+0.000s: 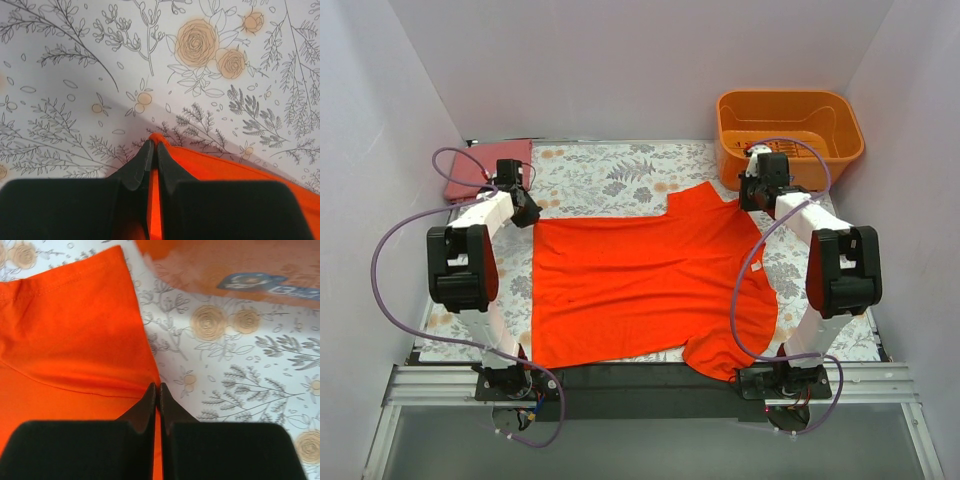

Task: Fold and stack the t-shirts
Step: Flatten the tshirt out, then fold the tshirt

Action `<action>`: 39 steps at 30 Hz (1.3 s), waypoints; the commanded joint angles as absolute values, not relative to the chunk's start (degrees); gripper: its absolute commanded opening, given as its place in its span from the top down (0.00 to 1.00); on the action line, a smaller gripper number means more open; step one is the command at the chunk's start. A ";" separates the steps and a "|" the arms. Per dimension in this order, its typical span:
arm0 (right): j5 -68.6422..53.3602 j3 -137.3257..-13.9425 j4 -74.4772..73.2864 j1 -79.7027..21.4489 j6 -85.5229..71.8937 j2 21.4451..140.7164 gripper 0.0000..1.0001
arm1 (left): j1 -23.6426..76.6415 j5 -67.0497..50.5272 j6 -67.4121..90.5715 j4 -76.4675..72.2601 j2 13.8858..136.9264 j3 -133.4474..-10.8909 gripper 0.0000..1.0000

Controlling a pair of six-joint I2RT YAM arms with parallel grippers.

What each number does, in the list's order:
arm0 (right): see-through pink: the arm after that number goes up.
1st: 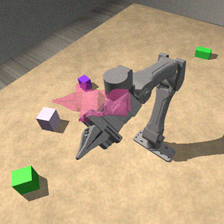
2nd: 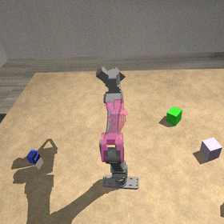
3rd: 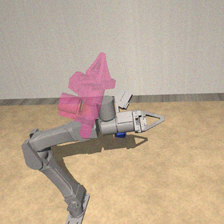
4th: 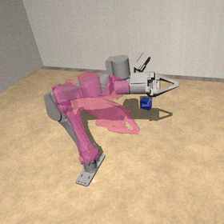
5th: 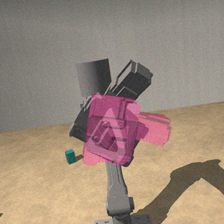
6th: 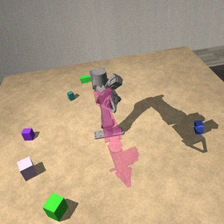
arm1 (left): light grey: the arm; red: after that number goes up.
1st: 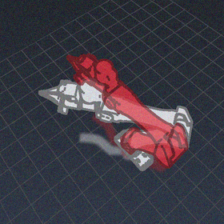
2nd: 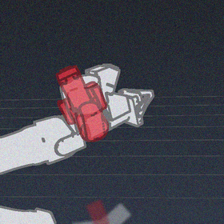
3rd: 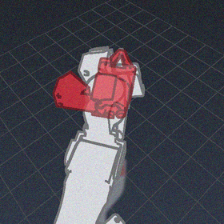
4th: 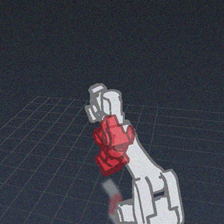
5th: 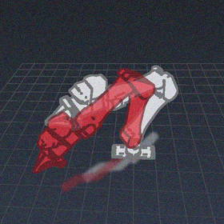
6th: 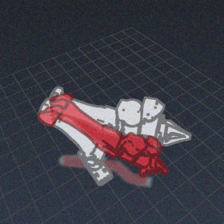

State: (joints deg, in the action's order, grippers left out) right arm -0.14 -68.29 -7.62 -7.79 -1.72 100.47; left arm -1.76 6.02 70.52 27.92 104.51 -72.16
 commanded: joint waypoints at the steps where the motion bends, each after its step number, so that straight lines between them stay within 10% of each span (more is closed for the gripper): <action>1: 3.25 -71.45 -5.36 -5.45 -1.67 100.72 0.99 | -1.93 6.85 70.66 27.25 106.34 -75.23 1.00; 39: 1.84 -72.16 -1.49 -3.16 -1.06 103.01 0.99 | -3.52 8.44 68.56 26.54 106.96 -82.09 1.00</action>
State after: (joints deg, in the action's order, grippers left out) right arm 0.58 -69.28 -4.23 -3.86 -1.56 102.41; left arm -2.26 5.08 69.84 26.79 110.67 -80.99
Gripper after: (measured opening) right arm 0.029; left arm 0.020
